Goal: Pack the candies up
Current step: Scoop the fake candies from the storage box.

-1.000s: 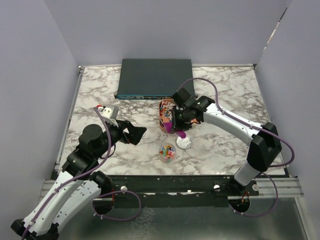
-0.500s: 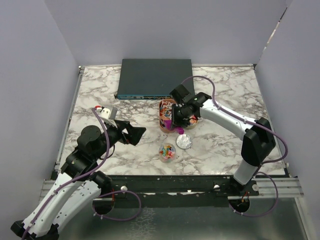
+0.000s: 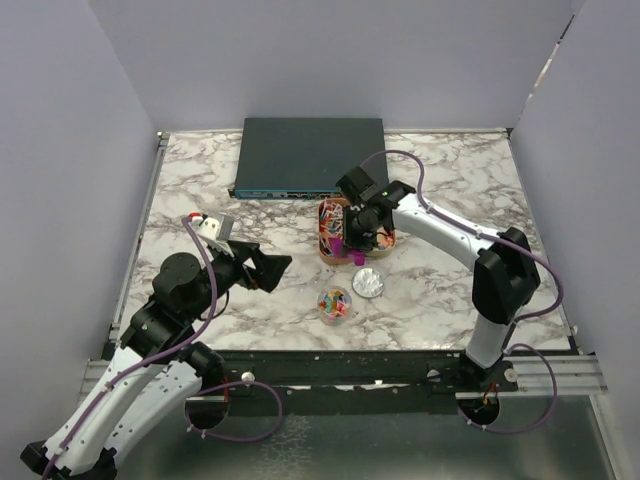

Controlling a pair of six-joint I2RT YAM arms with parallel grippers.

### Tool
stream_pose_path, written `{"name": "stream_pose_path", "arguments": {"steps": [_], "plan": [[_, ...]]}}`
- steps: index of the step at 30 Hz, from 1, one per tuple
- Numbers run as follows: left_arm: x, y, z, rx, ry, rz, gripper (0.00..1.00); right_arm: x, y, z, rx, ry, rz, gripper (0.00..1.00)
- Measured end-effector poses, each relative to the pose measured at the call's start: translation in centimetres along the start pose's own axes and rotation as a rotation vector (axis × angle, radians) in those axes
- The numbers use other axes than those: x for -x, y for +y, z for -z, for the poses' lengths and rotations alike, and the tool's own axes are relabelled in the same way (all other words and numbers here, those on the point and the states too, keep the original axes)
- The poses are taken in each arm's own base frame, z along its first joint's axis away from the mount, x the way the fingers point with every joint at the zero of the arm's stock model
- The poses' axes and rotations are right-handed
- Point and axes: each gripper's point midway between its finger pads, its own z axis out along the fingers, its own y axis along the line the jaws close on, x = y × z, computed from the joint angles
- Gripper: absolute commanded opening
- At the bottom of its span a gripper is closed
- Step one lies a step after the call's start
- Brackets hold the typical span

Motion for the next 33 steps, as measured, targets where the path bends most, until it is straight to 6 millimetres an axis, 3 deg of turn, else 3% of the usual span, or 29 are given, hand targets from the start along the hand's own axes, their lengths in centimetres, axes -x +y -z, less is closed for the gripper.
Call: {"name": "stream_pose_path", "arguments": {"steps": [16, 33], "plan": [[-0.1, 0.0, 0.3, 0.006, -0.002, -0.002, 0.99, 1.8, -0.5, -2.4, -0.066, -0.016, 0.007, 0.01], [-0.2, 0.1, 0.3, 0.011, 0.002, -0.002, 0.99, 2.4, -1.4, -5.1, -0.118, -0.017, 0.065, 0.01]]}}
